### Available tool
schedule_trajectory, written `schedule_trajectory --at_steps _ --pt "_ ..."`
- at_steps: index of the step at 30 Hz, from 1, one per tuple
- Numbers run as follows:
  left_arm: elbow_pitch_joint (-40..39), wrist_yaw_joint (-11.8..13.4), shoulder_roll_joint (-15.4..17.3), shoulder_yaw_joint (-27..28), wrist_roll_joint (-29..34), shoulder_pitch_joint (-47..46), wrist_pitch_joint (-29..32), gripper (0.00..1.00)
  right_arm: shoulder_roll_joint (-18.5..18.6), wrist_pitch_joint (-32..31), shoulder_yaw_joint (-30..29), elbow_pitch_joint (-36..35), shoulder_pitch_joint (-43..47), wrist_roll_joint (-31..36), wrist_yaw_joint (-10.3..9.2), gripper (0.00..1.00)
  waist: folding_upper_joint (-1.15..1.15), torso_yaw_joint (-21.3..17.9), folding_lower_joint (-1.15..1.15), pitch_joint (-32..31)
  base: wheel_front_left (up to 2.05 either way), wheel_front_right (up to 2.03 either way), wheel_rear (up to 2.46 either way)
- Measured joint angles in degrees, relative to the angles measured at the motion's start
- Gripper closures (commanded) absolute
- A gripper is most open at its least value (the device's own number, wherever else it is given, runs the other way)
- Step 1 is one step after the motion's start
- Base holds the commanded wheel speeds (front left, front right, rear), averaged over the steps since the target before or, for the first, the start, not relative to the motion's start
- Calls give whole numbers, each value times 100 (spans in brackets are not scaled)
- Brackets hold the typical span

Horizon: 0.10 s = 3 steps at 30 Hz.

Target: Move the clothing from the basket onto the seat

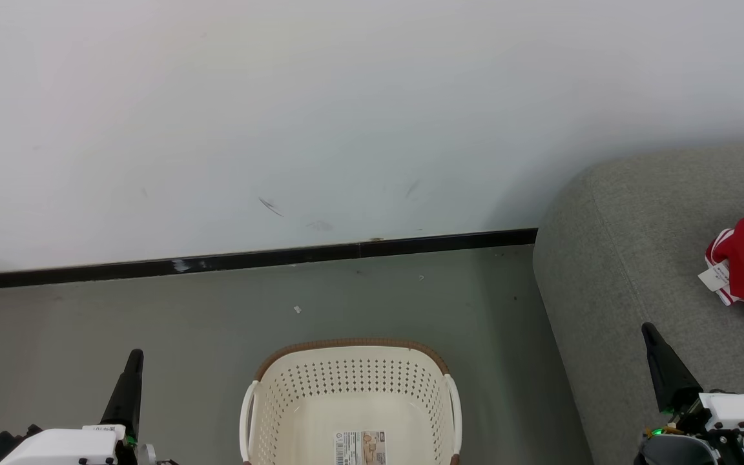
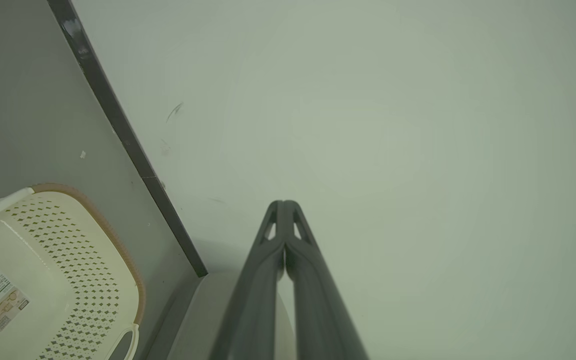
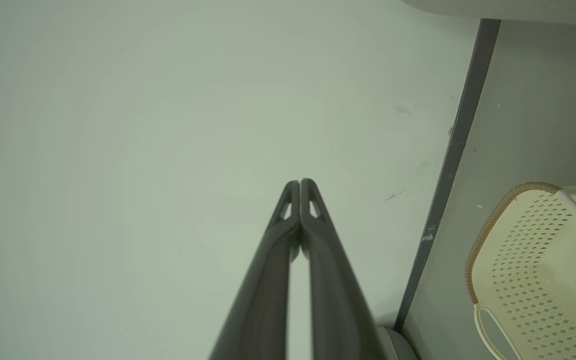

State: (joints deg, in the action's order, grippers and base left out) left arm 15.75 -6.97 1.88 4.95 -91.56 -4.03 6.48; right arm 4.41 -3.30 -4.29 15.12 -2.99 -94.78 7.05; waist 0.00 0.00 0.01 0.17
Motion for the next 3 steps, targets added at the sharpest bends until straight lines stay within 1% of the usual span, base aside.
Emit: schedule_trajectory --at_steps 3 --pt "0 0 0 0 -4 0 0 100 -1 -1 0 0 0 0 0 100 0 0 0 0 0 0 0"
